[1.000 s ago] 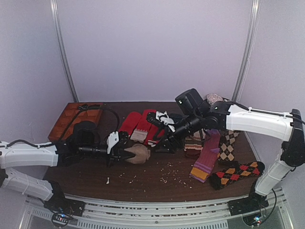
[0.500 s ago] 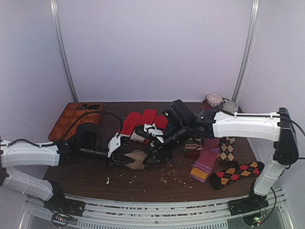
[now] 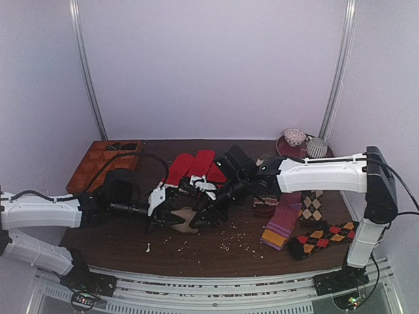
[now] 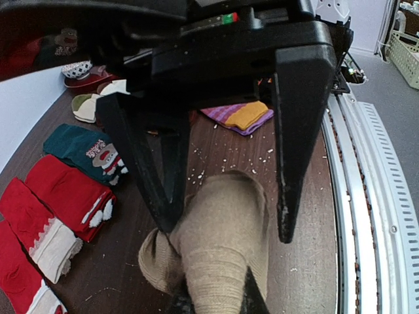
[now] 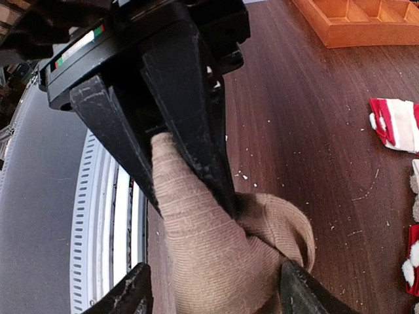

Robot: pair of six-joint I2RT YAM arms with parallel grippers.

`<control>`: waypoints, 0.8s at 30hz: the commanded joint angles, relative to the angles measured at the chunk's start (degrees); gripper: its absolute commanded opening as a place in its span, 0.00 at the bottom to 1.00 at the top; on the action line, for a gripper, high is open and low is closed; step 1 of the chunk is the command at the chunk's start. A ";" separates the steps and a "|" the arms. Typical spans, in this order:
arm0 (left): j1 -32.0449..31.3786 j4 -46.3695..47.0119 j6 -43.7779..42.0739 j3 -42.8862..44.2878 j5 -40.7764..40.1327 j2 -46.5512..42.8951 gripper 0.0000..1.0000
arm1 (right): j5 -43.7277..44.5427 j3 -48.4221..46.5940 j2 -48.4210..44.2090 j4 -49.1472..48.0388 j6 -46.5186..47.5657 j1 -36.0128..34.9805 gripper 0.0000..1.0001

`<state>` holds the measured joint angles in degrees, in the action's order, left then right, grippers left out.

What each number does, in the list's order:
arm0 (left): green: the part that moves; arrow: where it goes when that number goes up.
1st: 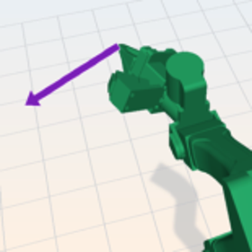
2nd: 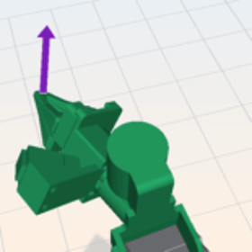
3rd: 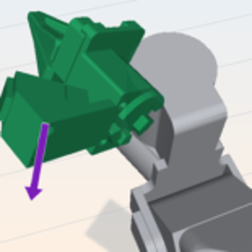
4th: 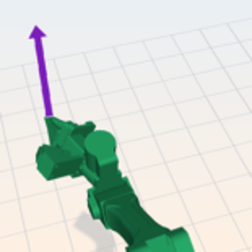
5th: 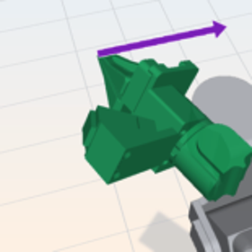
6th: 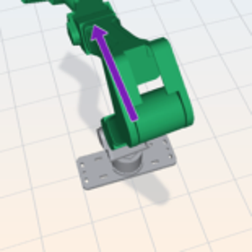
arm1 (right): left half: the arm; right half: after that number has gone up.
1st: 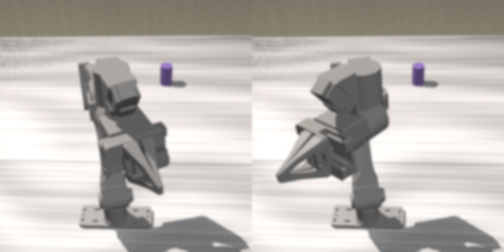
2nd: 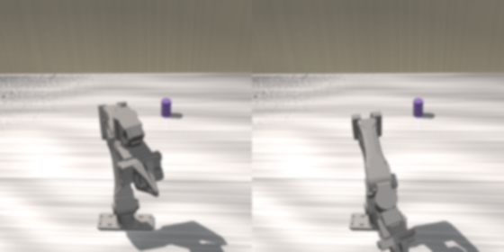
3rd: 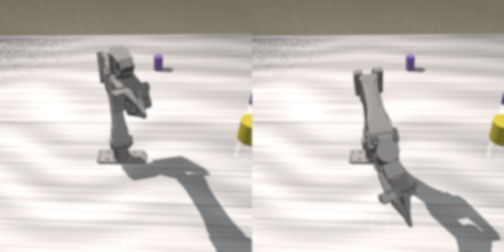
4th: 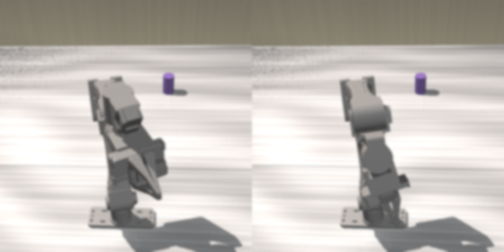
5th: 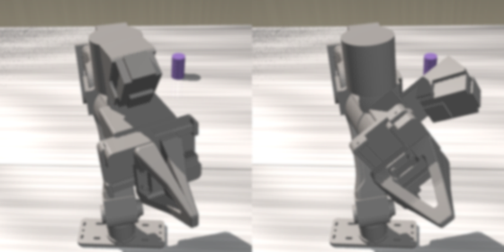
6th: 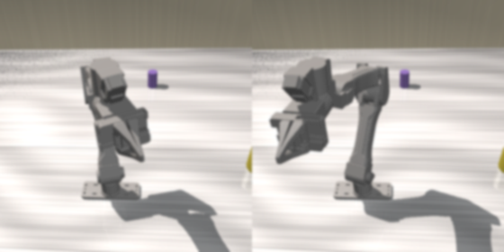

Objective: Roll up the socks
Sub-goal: Pass from the left arm to the right

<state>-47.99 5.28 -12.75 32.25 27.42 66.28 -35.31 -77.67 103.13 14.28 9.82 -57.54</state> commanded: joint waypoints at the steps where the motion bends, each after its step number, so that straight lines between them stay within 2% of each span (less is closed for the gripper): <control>1: 0.05 1.88 -0.52 1.72 1.15 -0.44 0.00 | -2.00 -1.09 0.77 -2.47 -1.73 -0.56 0.63; 6: 0.00 2.30 -0.52 1.50 1.28 -0.39 0.00 | -2.90 -0.99 1.86 -2.42 -2.67 -0.58 0.49; 13: 0.05 2.62 -0.47 1.85 1.82 0.37 0.00 | -4.37 -1.16 2.73 -3.00 -4.11 -0.59 0.39; 21: 0.07 3.13 -0.49 2.29 1.65 0.85 0.00 | -8.31 -1.61 3.81 -2.95 -4.90 -0.97 0.39; 24: 0.06 3.57 -0.51 2.52 1.88 0.87 0.00 | -9.47 -1.74 4.13 -2.94 -4.94 -1.26 0.28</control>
<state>-47.99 3.79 -12.75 32.27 28.64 67.09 -39.92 -77.76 106.15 12.21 5.61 -57.65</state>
